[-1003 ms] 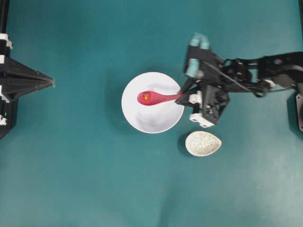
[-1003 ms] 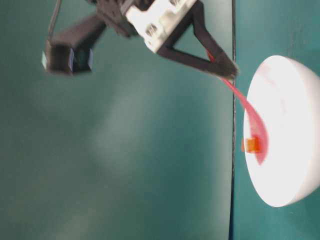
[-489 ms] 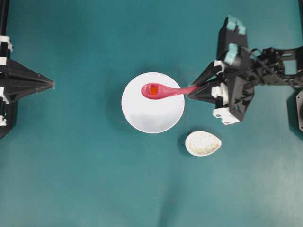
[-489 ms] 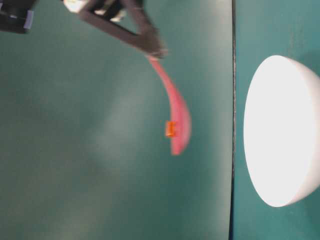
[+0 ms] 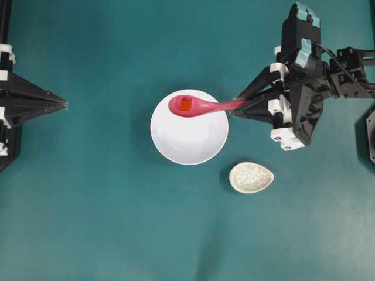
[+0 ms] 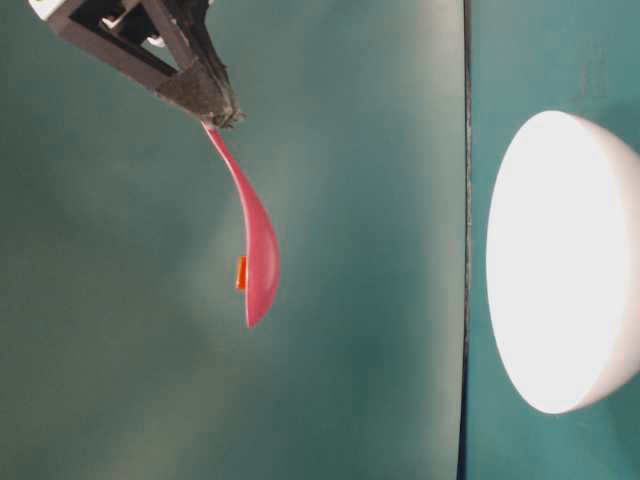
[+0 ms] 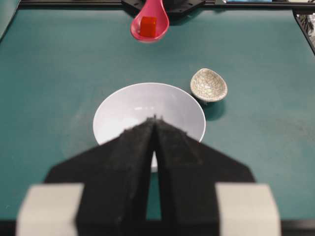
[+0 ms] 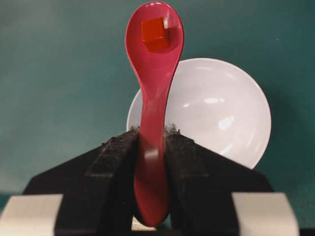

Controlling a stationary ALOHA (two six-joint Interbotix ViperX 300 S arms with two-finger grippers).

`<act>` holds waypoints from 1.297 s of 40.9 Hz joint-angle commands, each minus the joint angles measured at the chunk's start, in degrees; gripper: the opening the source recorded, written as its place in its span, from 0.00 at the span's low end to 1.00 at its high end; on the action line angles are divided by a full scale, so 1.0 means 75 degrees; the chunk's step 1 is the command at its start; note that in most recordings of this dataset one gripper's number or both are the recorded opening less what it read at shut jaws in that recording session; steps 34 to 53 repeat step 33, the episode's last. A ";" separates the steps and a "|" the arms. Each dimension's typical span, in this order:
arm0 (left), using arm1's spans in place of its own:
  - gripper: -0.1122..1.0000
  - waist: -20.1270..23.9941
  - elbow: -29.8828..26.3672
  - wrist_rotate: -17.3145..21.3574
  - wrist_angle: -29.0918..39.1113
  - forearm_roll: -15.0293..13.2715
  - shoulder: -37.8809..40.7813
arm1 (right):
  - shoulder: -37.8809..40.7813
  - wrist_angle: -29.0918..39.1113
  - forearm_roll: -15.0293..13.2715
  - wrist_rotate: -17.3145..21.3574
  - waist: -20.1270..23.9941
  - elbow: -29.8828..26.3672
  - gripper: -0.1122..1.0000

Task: Grip the spoon and scoop the red block from the bowl with right arm.
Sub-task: 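Raise the spoon holding the red cube up out of the bowl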

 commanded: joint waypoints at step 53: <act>0.10 0.0000 -0.0234 0.0129 -0.0352 0.0012 0.0023 | -0.0117 -0.0023 -0.0012 -0.0012 0.0023 -0.0176 0.30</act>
